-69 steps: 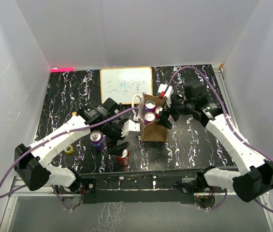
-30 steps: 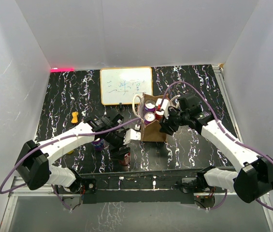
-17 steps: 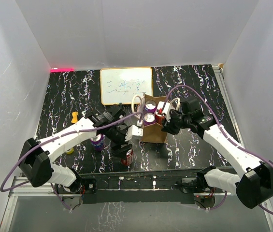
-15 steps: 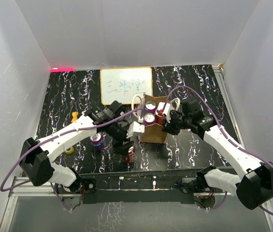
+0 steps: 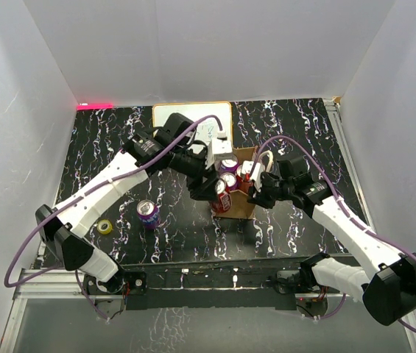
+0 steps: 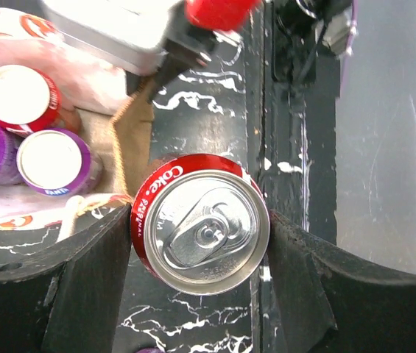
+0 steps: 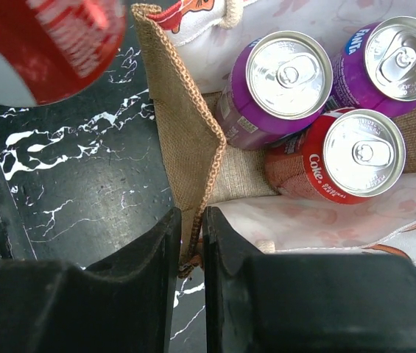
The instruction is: Place the beverage into the canvas bag
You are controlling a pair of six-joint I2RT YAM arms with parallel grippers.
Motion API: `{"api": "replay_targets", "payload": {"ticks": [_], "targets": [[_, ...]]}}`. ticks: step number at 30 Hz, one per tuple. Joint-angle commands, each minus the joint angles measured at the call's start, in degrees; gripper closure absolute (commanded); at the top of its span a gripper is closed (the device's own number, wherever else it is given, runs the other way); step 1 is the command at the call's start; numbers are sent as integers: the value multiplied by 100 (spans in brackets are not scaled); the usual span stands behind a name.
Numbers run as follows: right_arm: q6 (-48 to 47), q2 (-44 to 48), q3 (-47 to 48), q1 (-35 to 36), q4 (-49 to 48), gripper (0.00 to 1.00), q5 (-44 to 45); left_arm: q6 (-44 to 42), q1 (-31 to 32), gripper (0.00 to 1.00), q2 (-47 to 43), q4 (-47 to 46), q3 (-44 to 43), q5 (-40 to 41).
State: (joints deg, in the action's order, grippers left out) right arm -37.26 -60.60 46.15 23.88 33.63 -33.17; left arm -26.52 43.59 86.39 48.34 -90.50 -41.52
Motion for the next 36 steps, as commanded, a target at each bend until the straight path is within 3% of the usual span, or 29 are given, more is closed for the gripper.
{"api": "replay_targets", "payload": {"ticks": [1,7,16,26,36], "targets": [[43,106,-169,20,35,81,-314,935,-108,100,95,-661,-586,7],[60,106,-207,20,-66,82,-295,1607,-140,100,488,-1364,-949,807],[78,269,-189,9,-63,83,-313,2273,-158,100,1157,-2074,-1368,944],[62,324,-219,-19,-97,83,-425,2726,-159,100,1508,-2644,-1087,485],[69,262,-160,-15,-74,83,-487,2663,-121,100,1606,-2828,-795,166]]}}
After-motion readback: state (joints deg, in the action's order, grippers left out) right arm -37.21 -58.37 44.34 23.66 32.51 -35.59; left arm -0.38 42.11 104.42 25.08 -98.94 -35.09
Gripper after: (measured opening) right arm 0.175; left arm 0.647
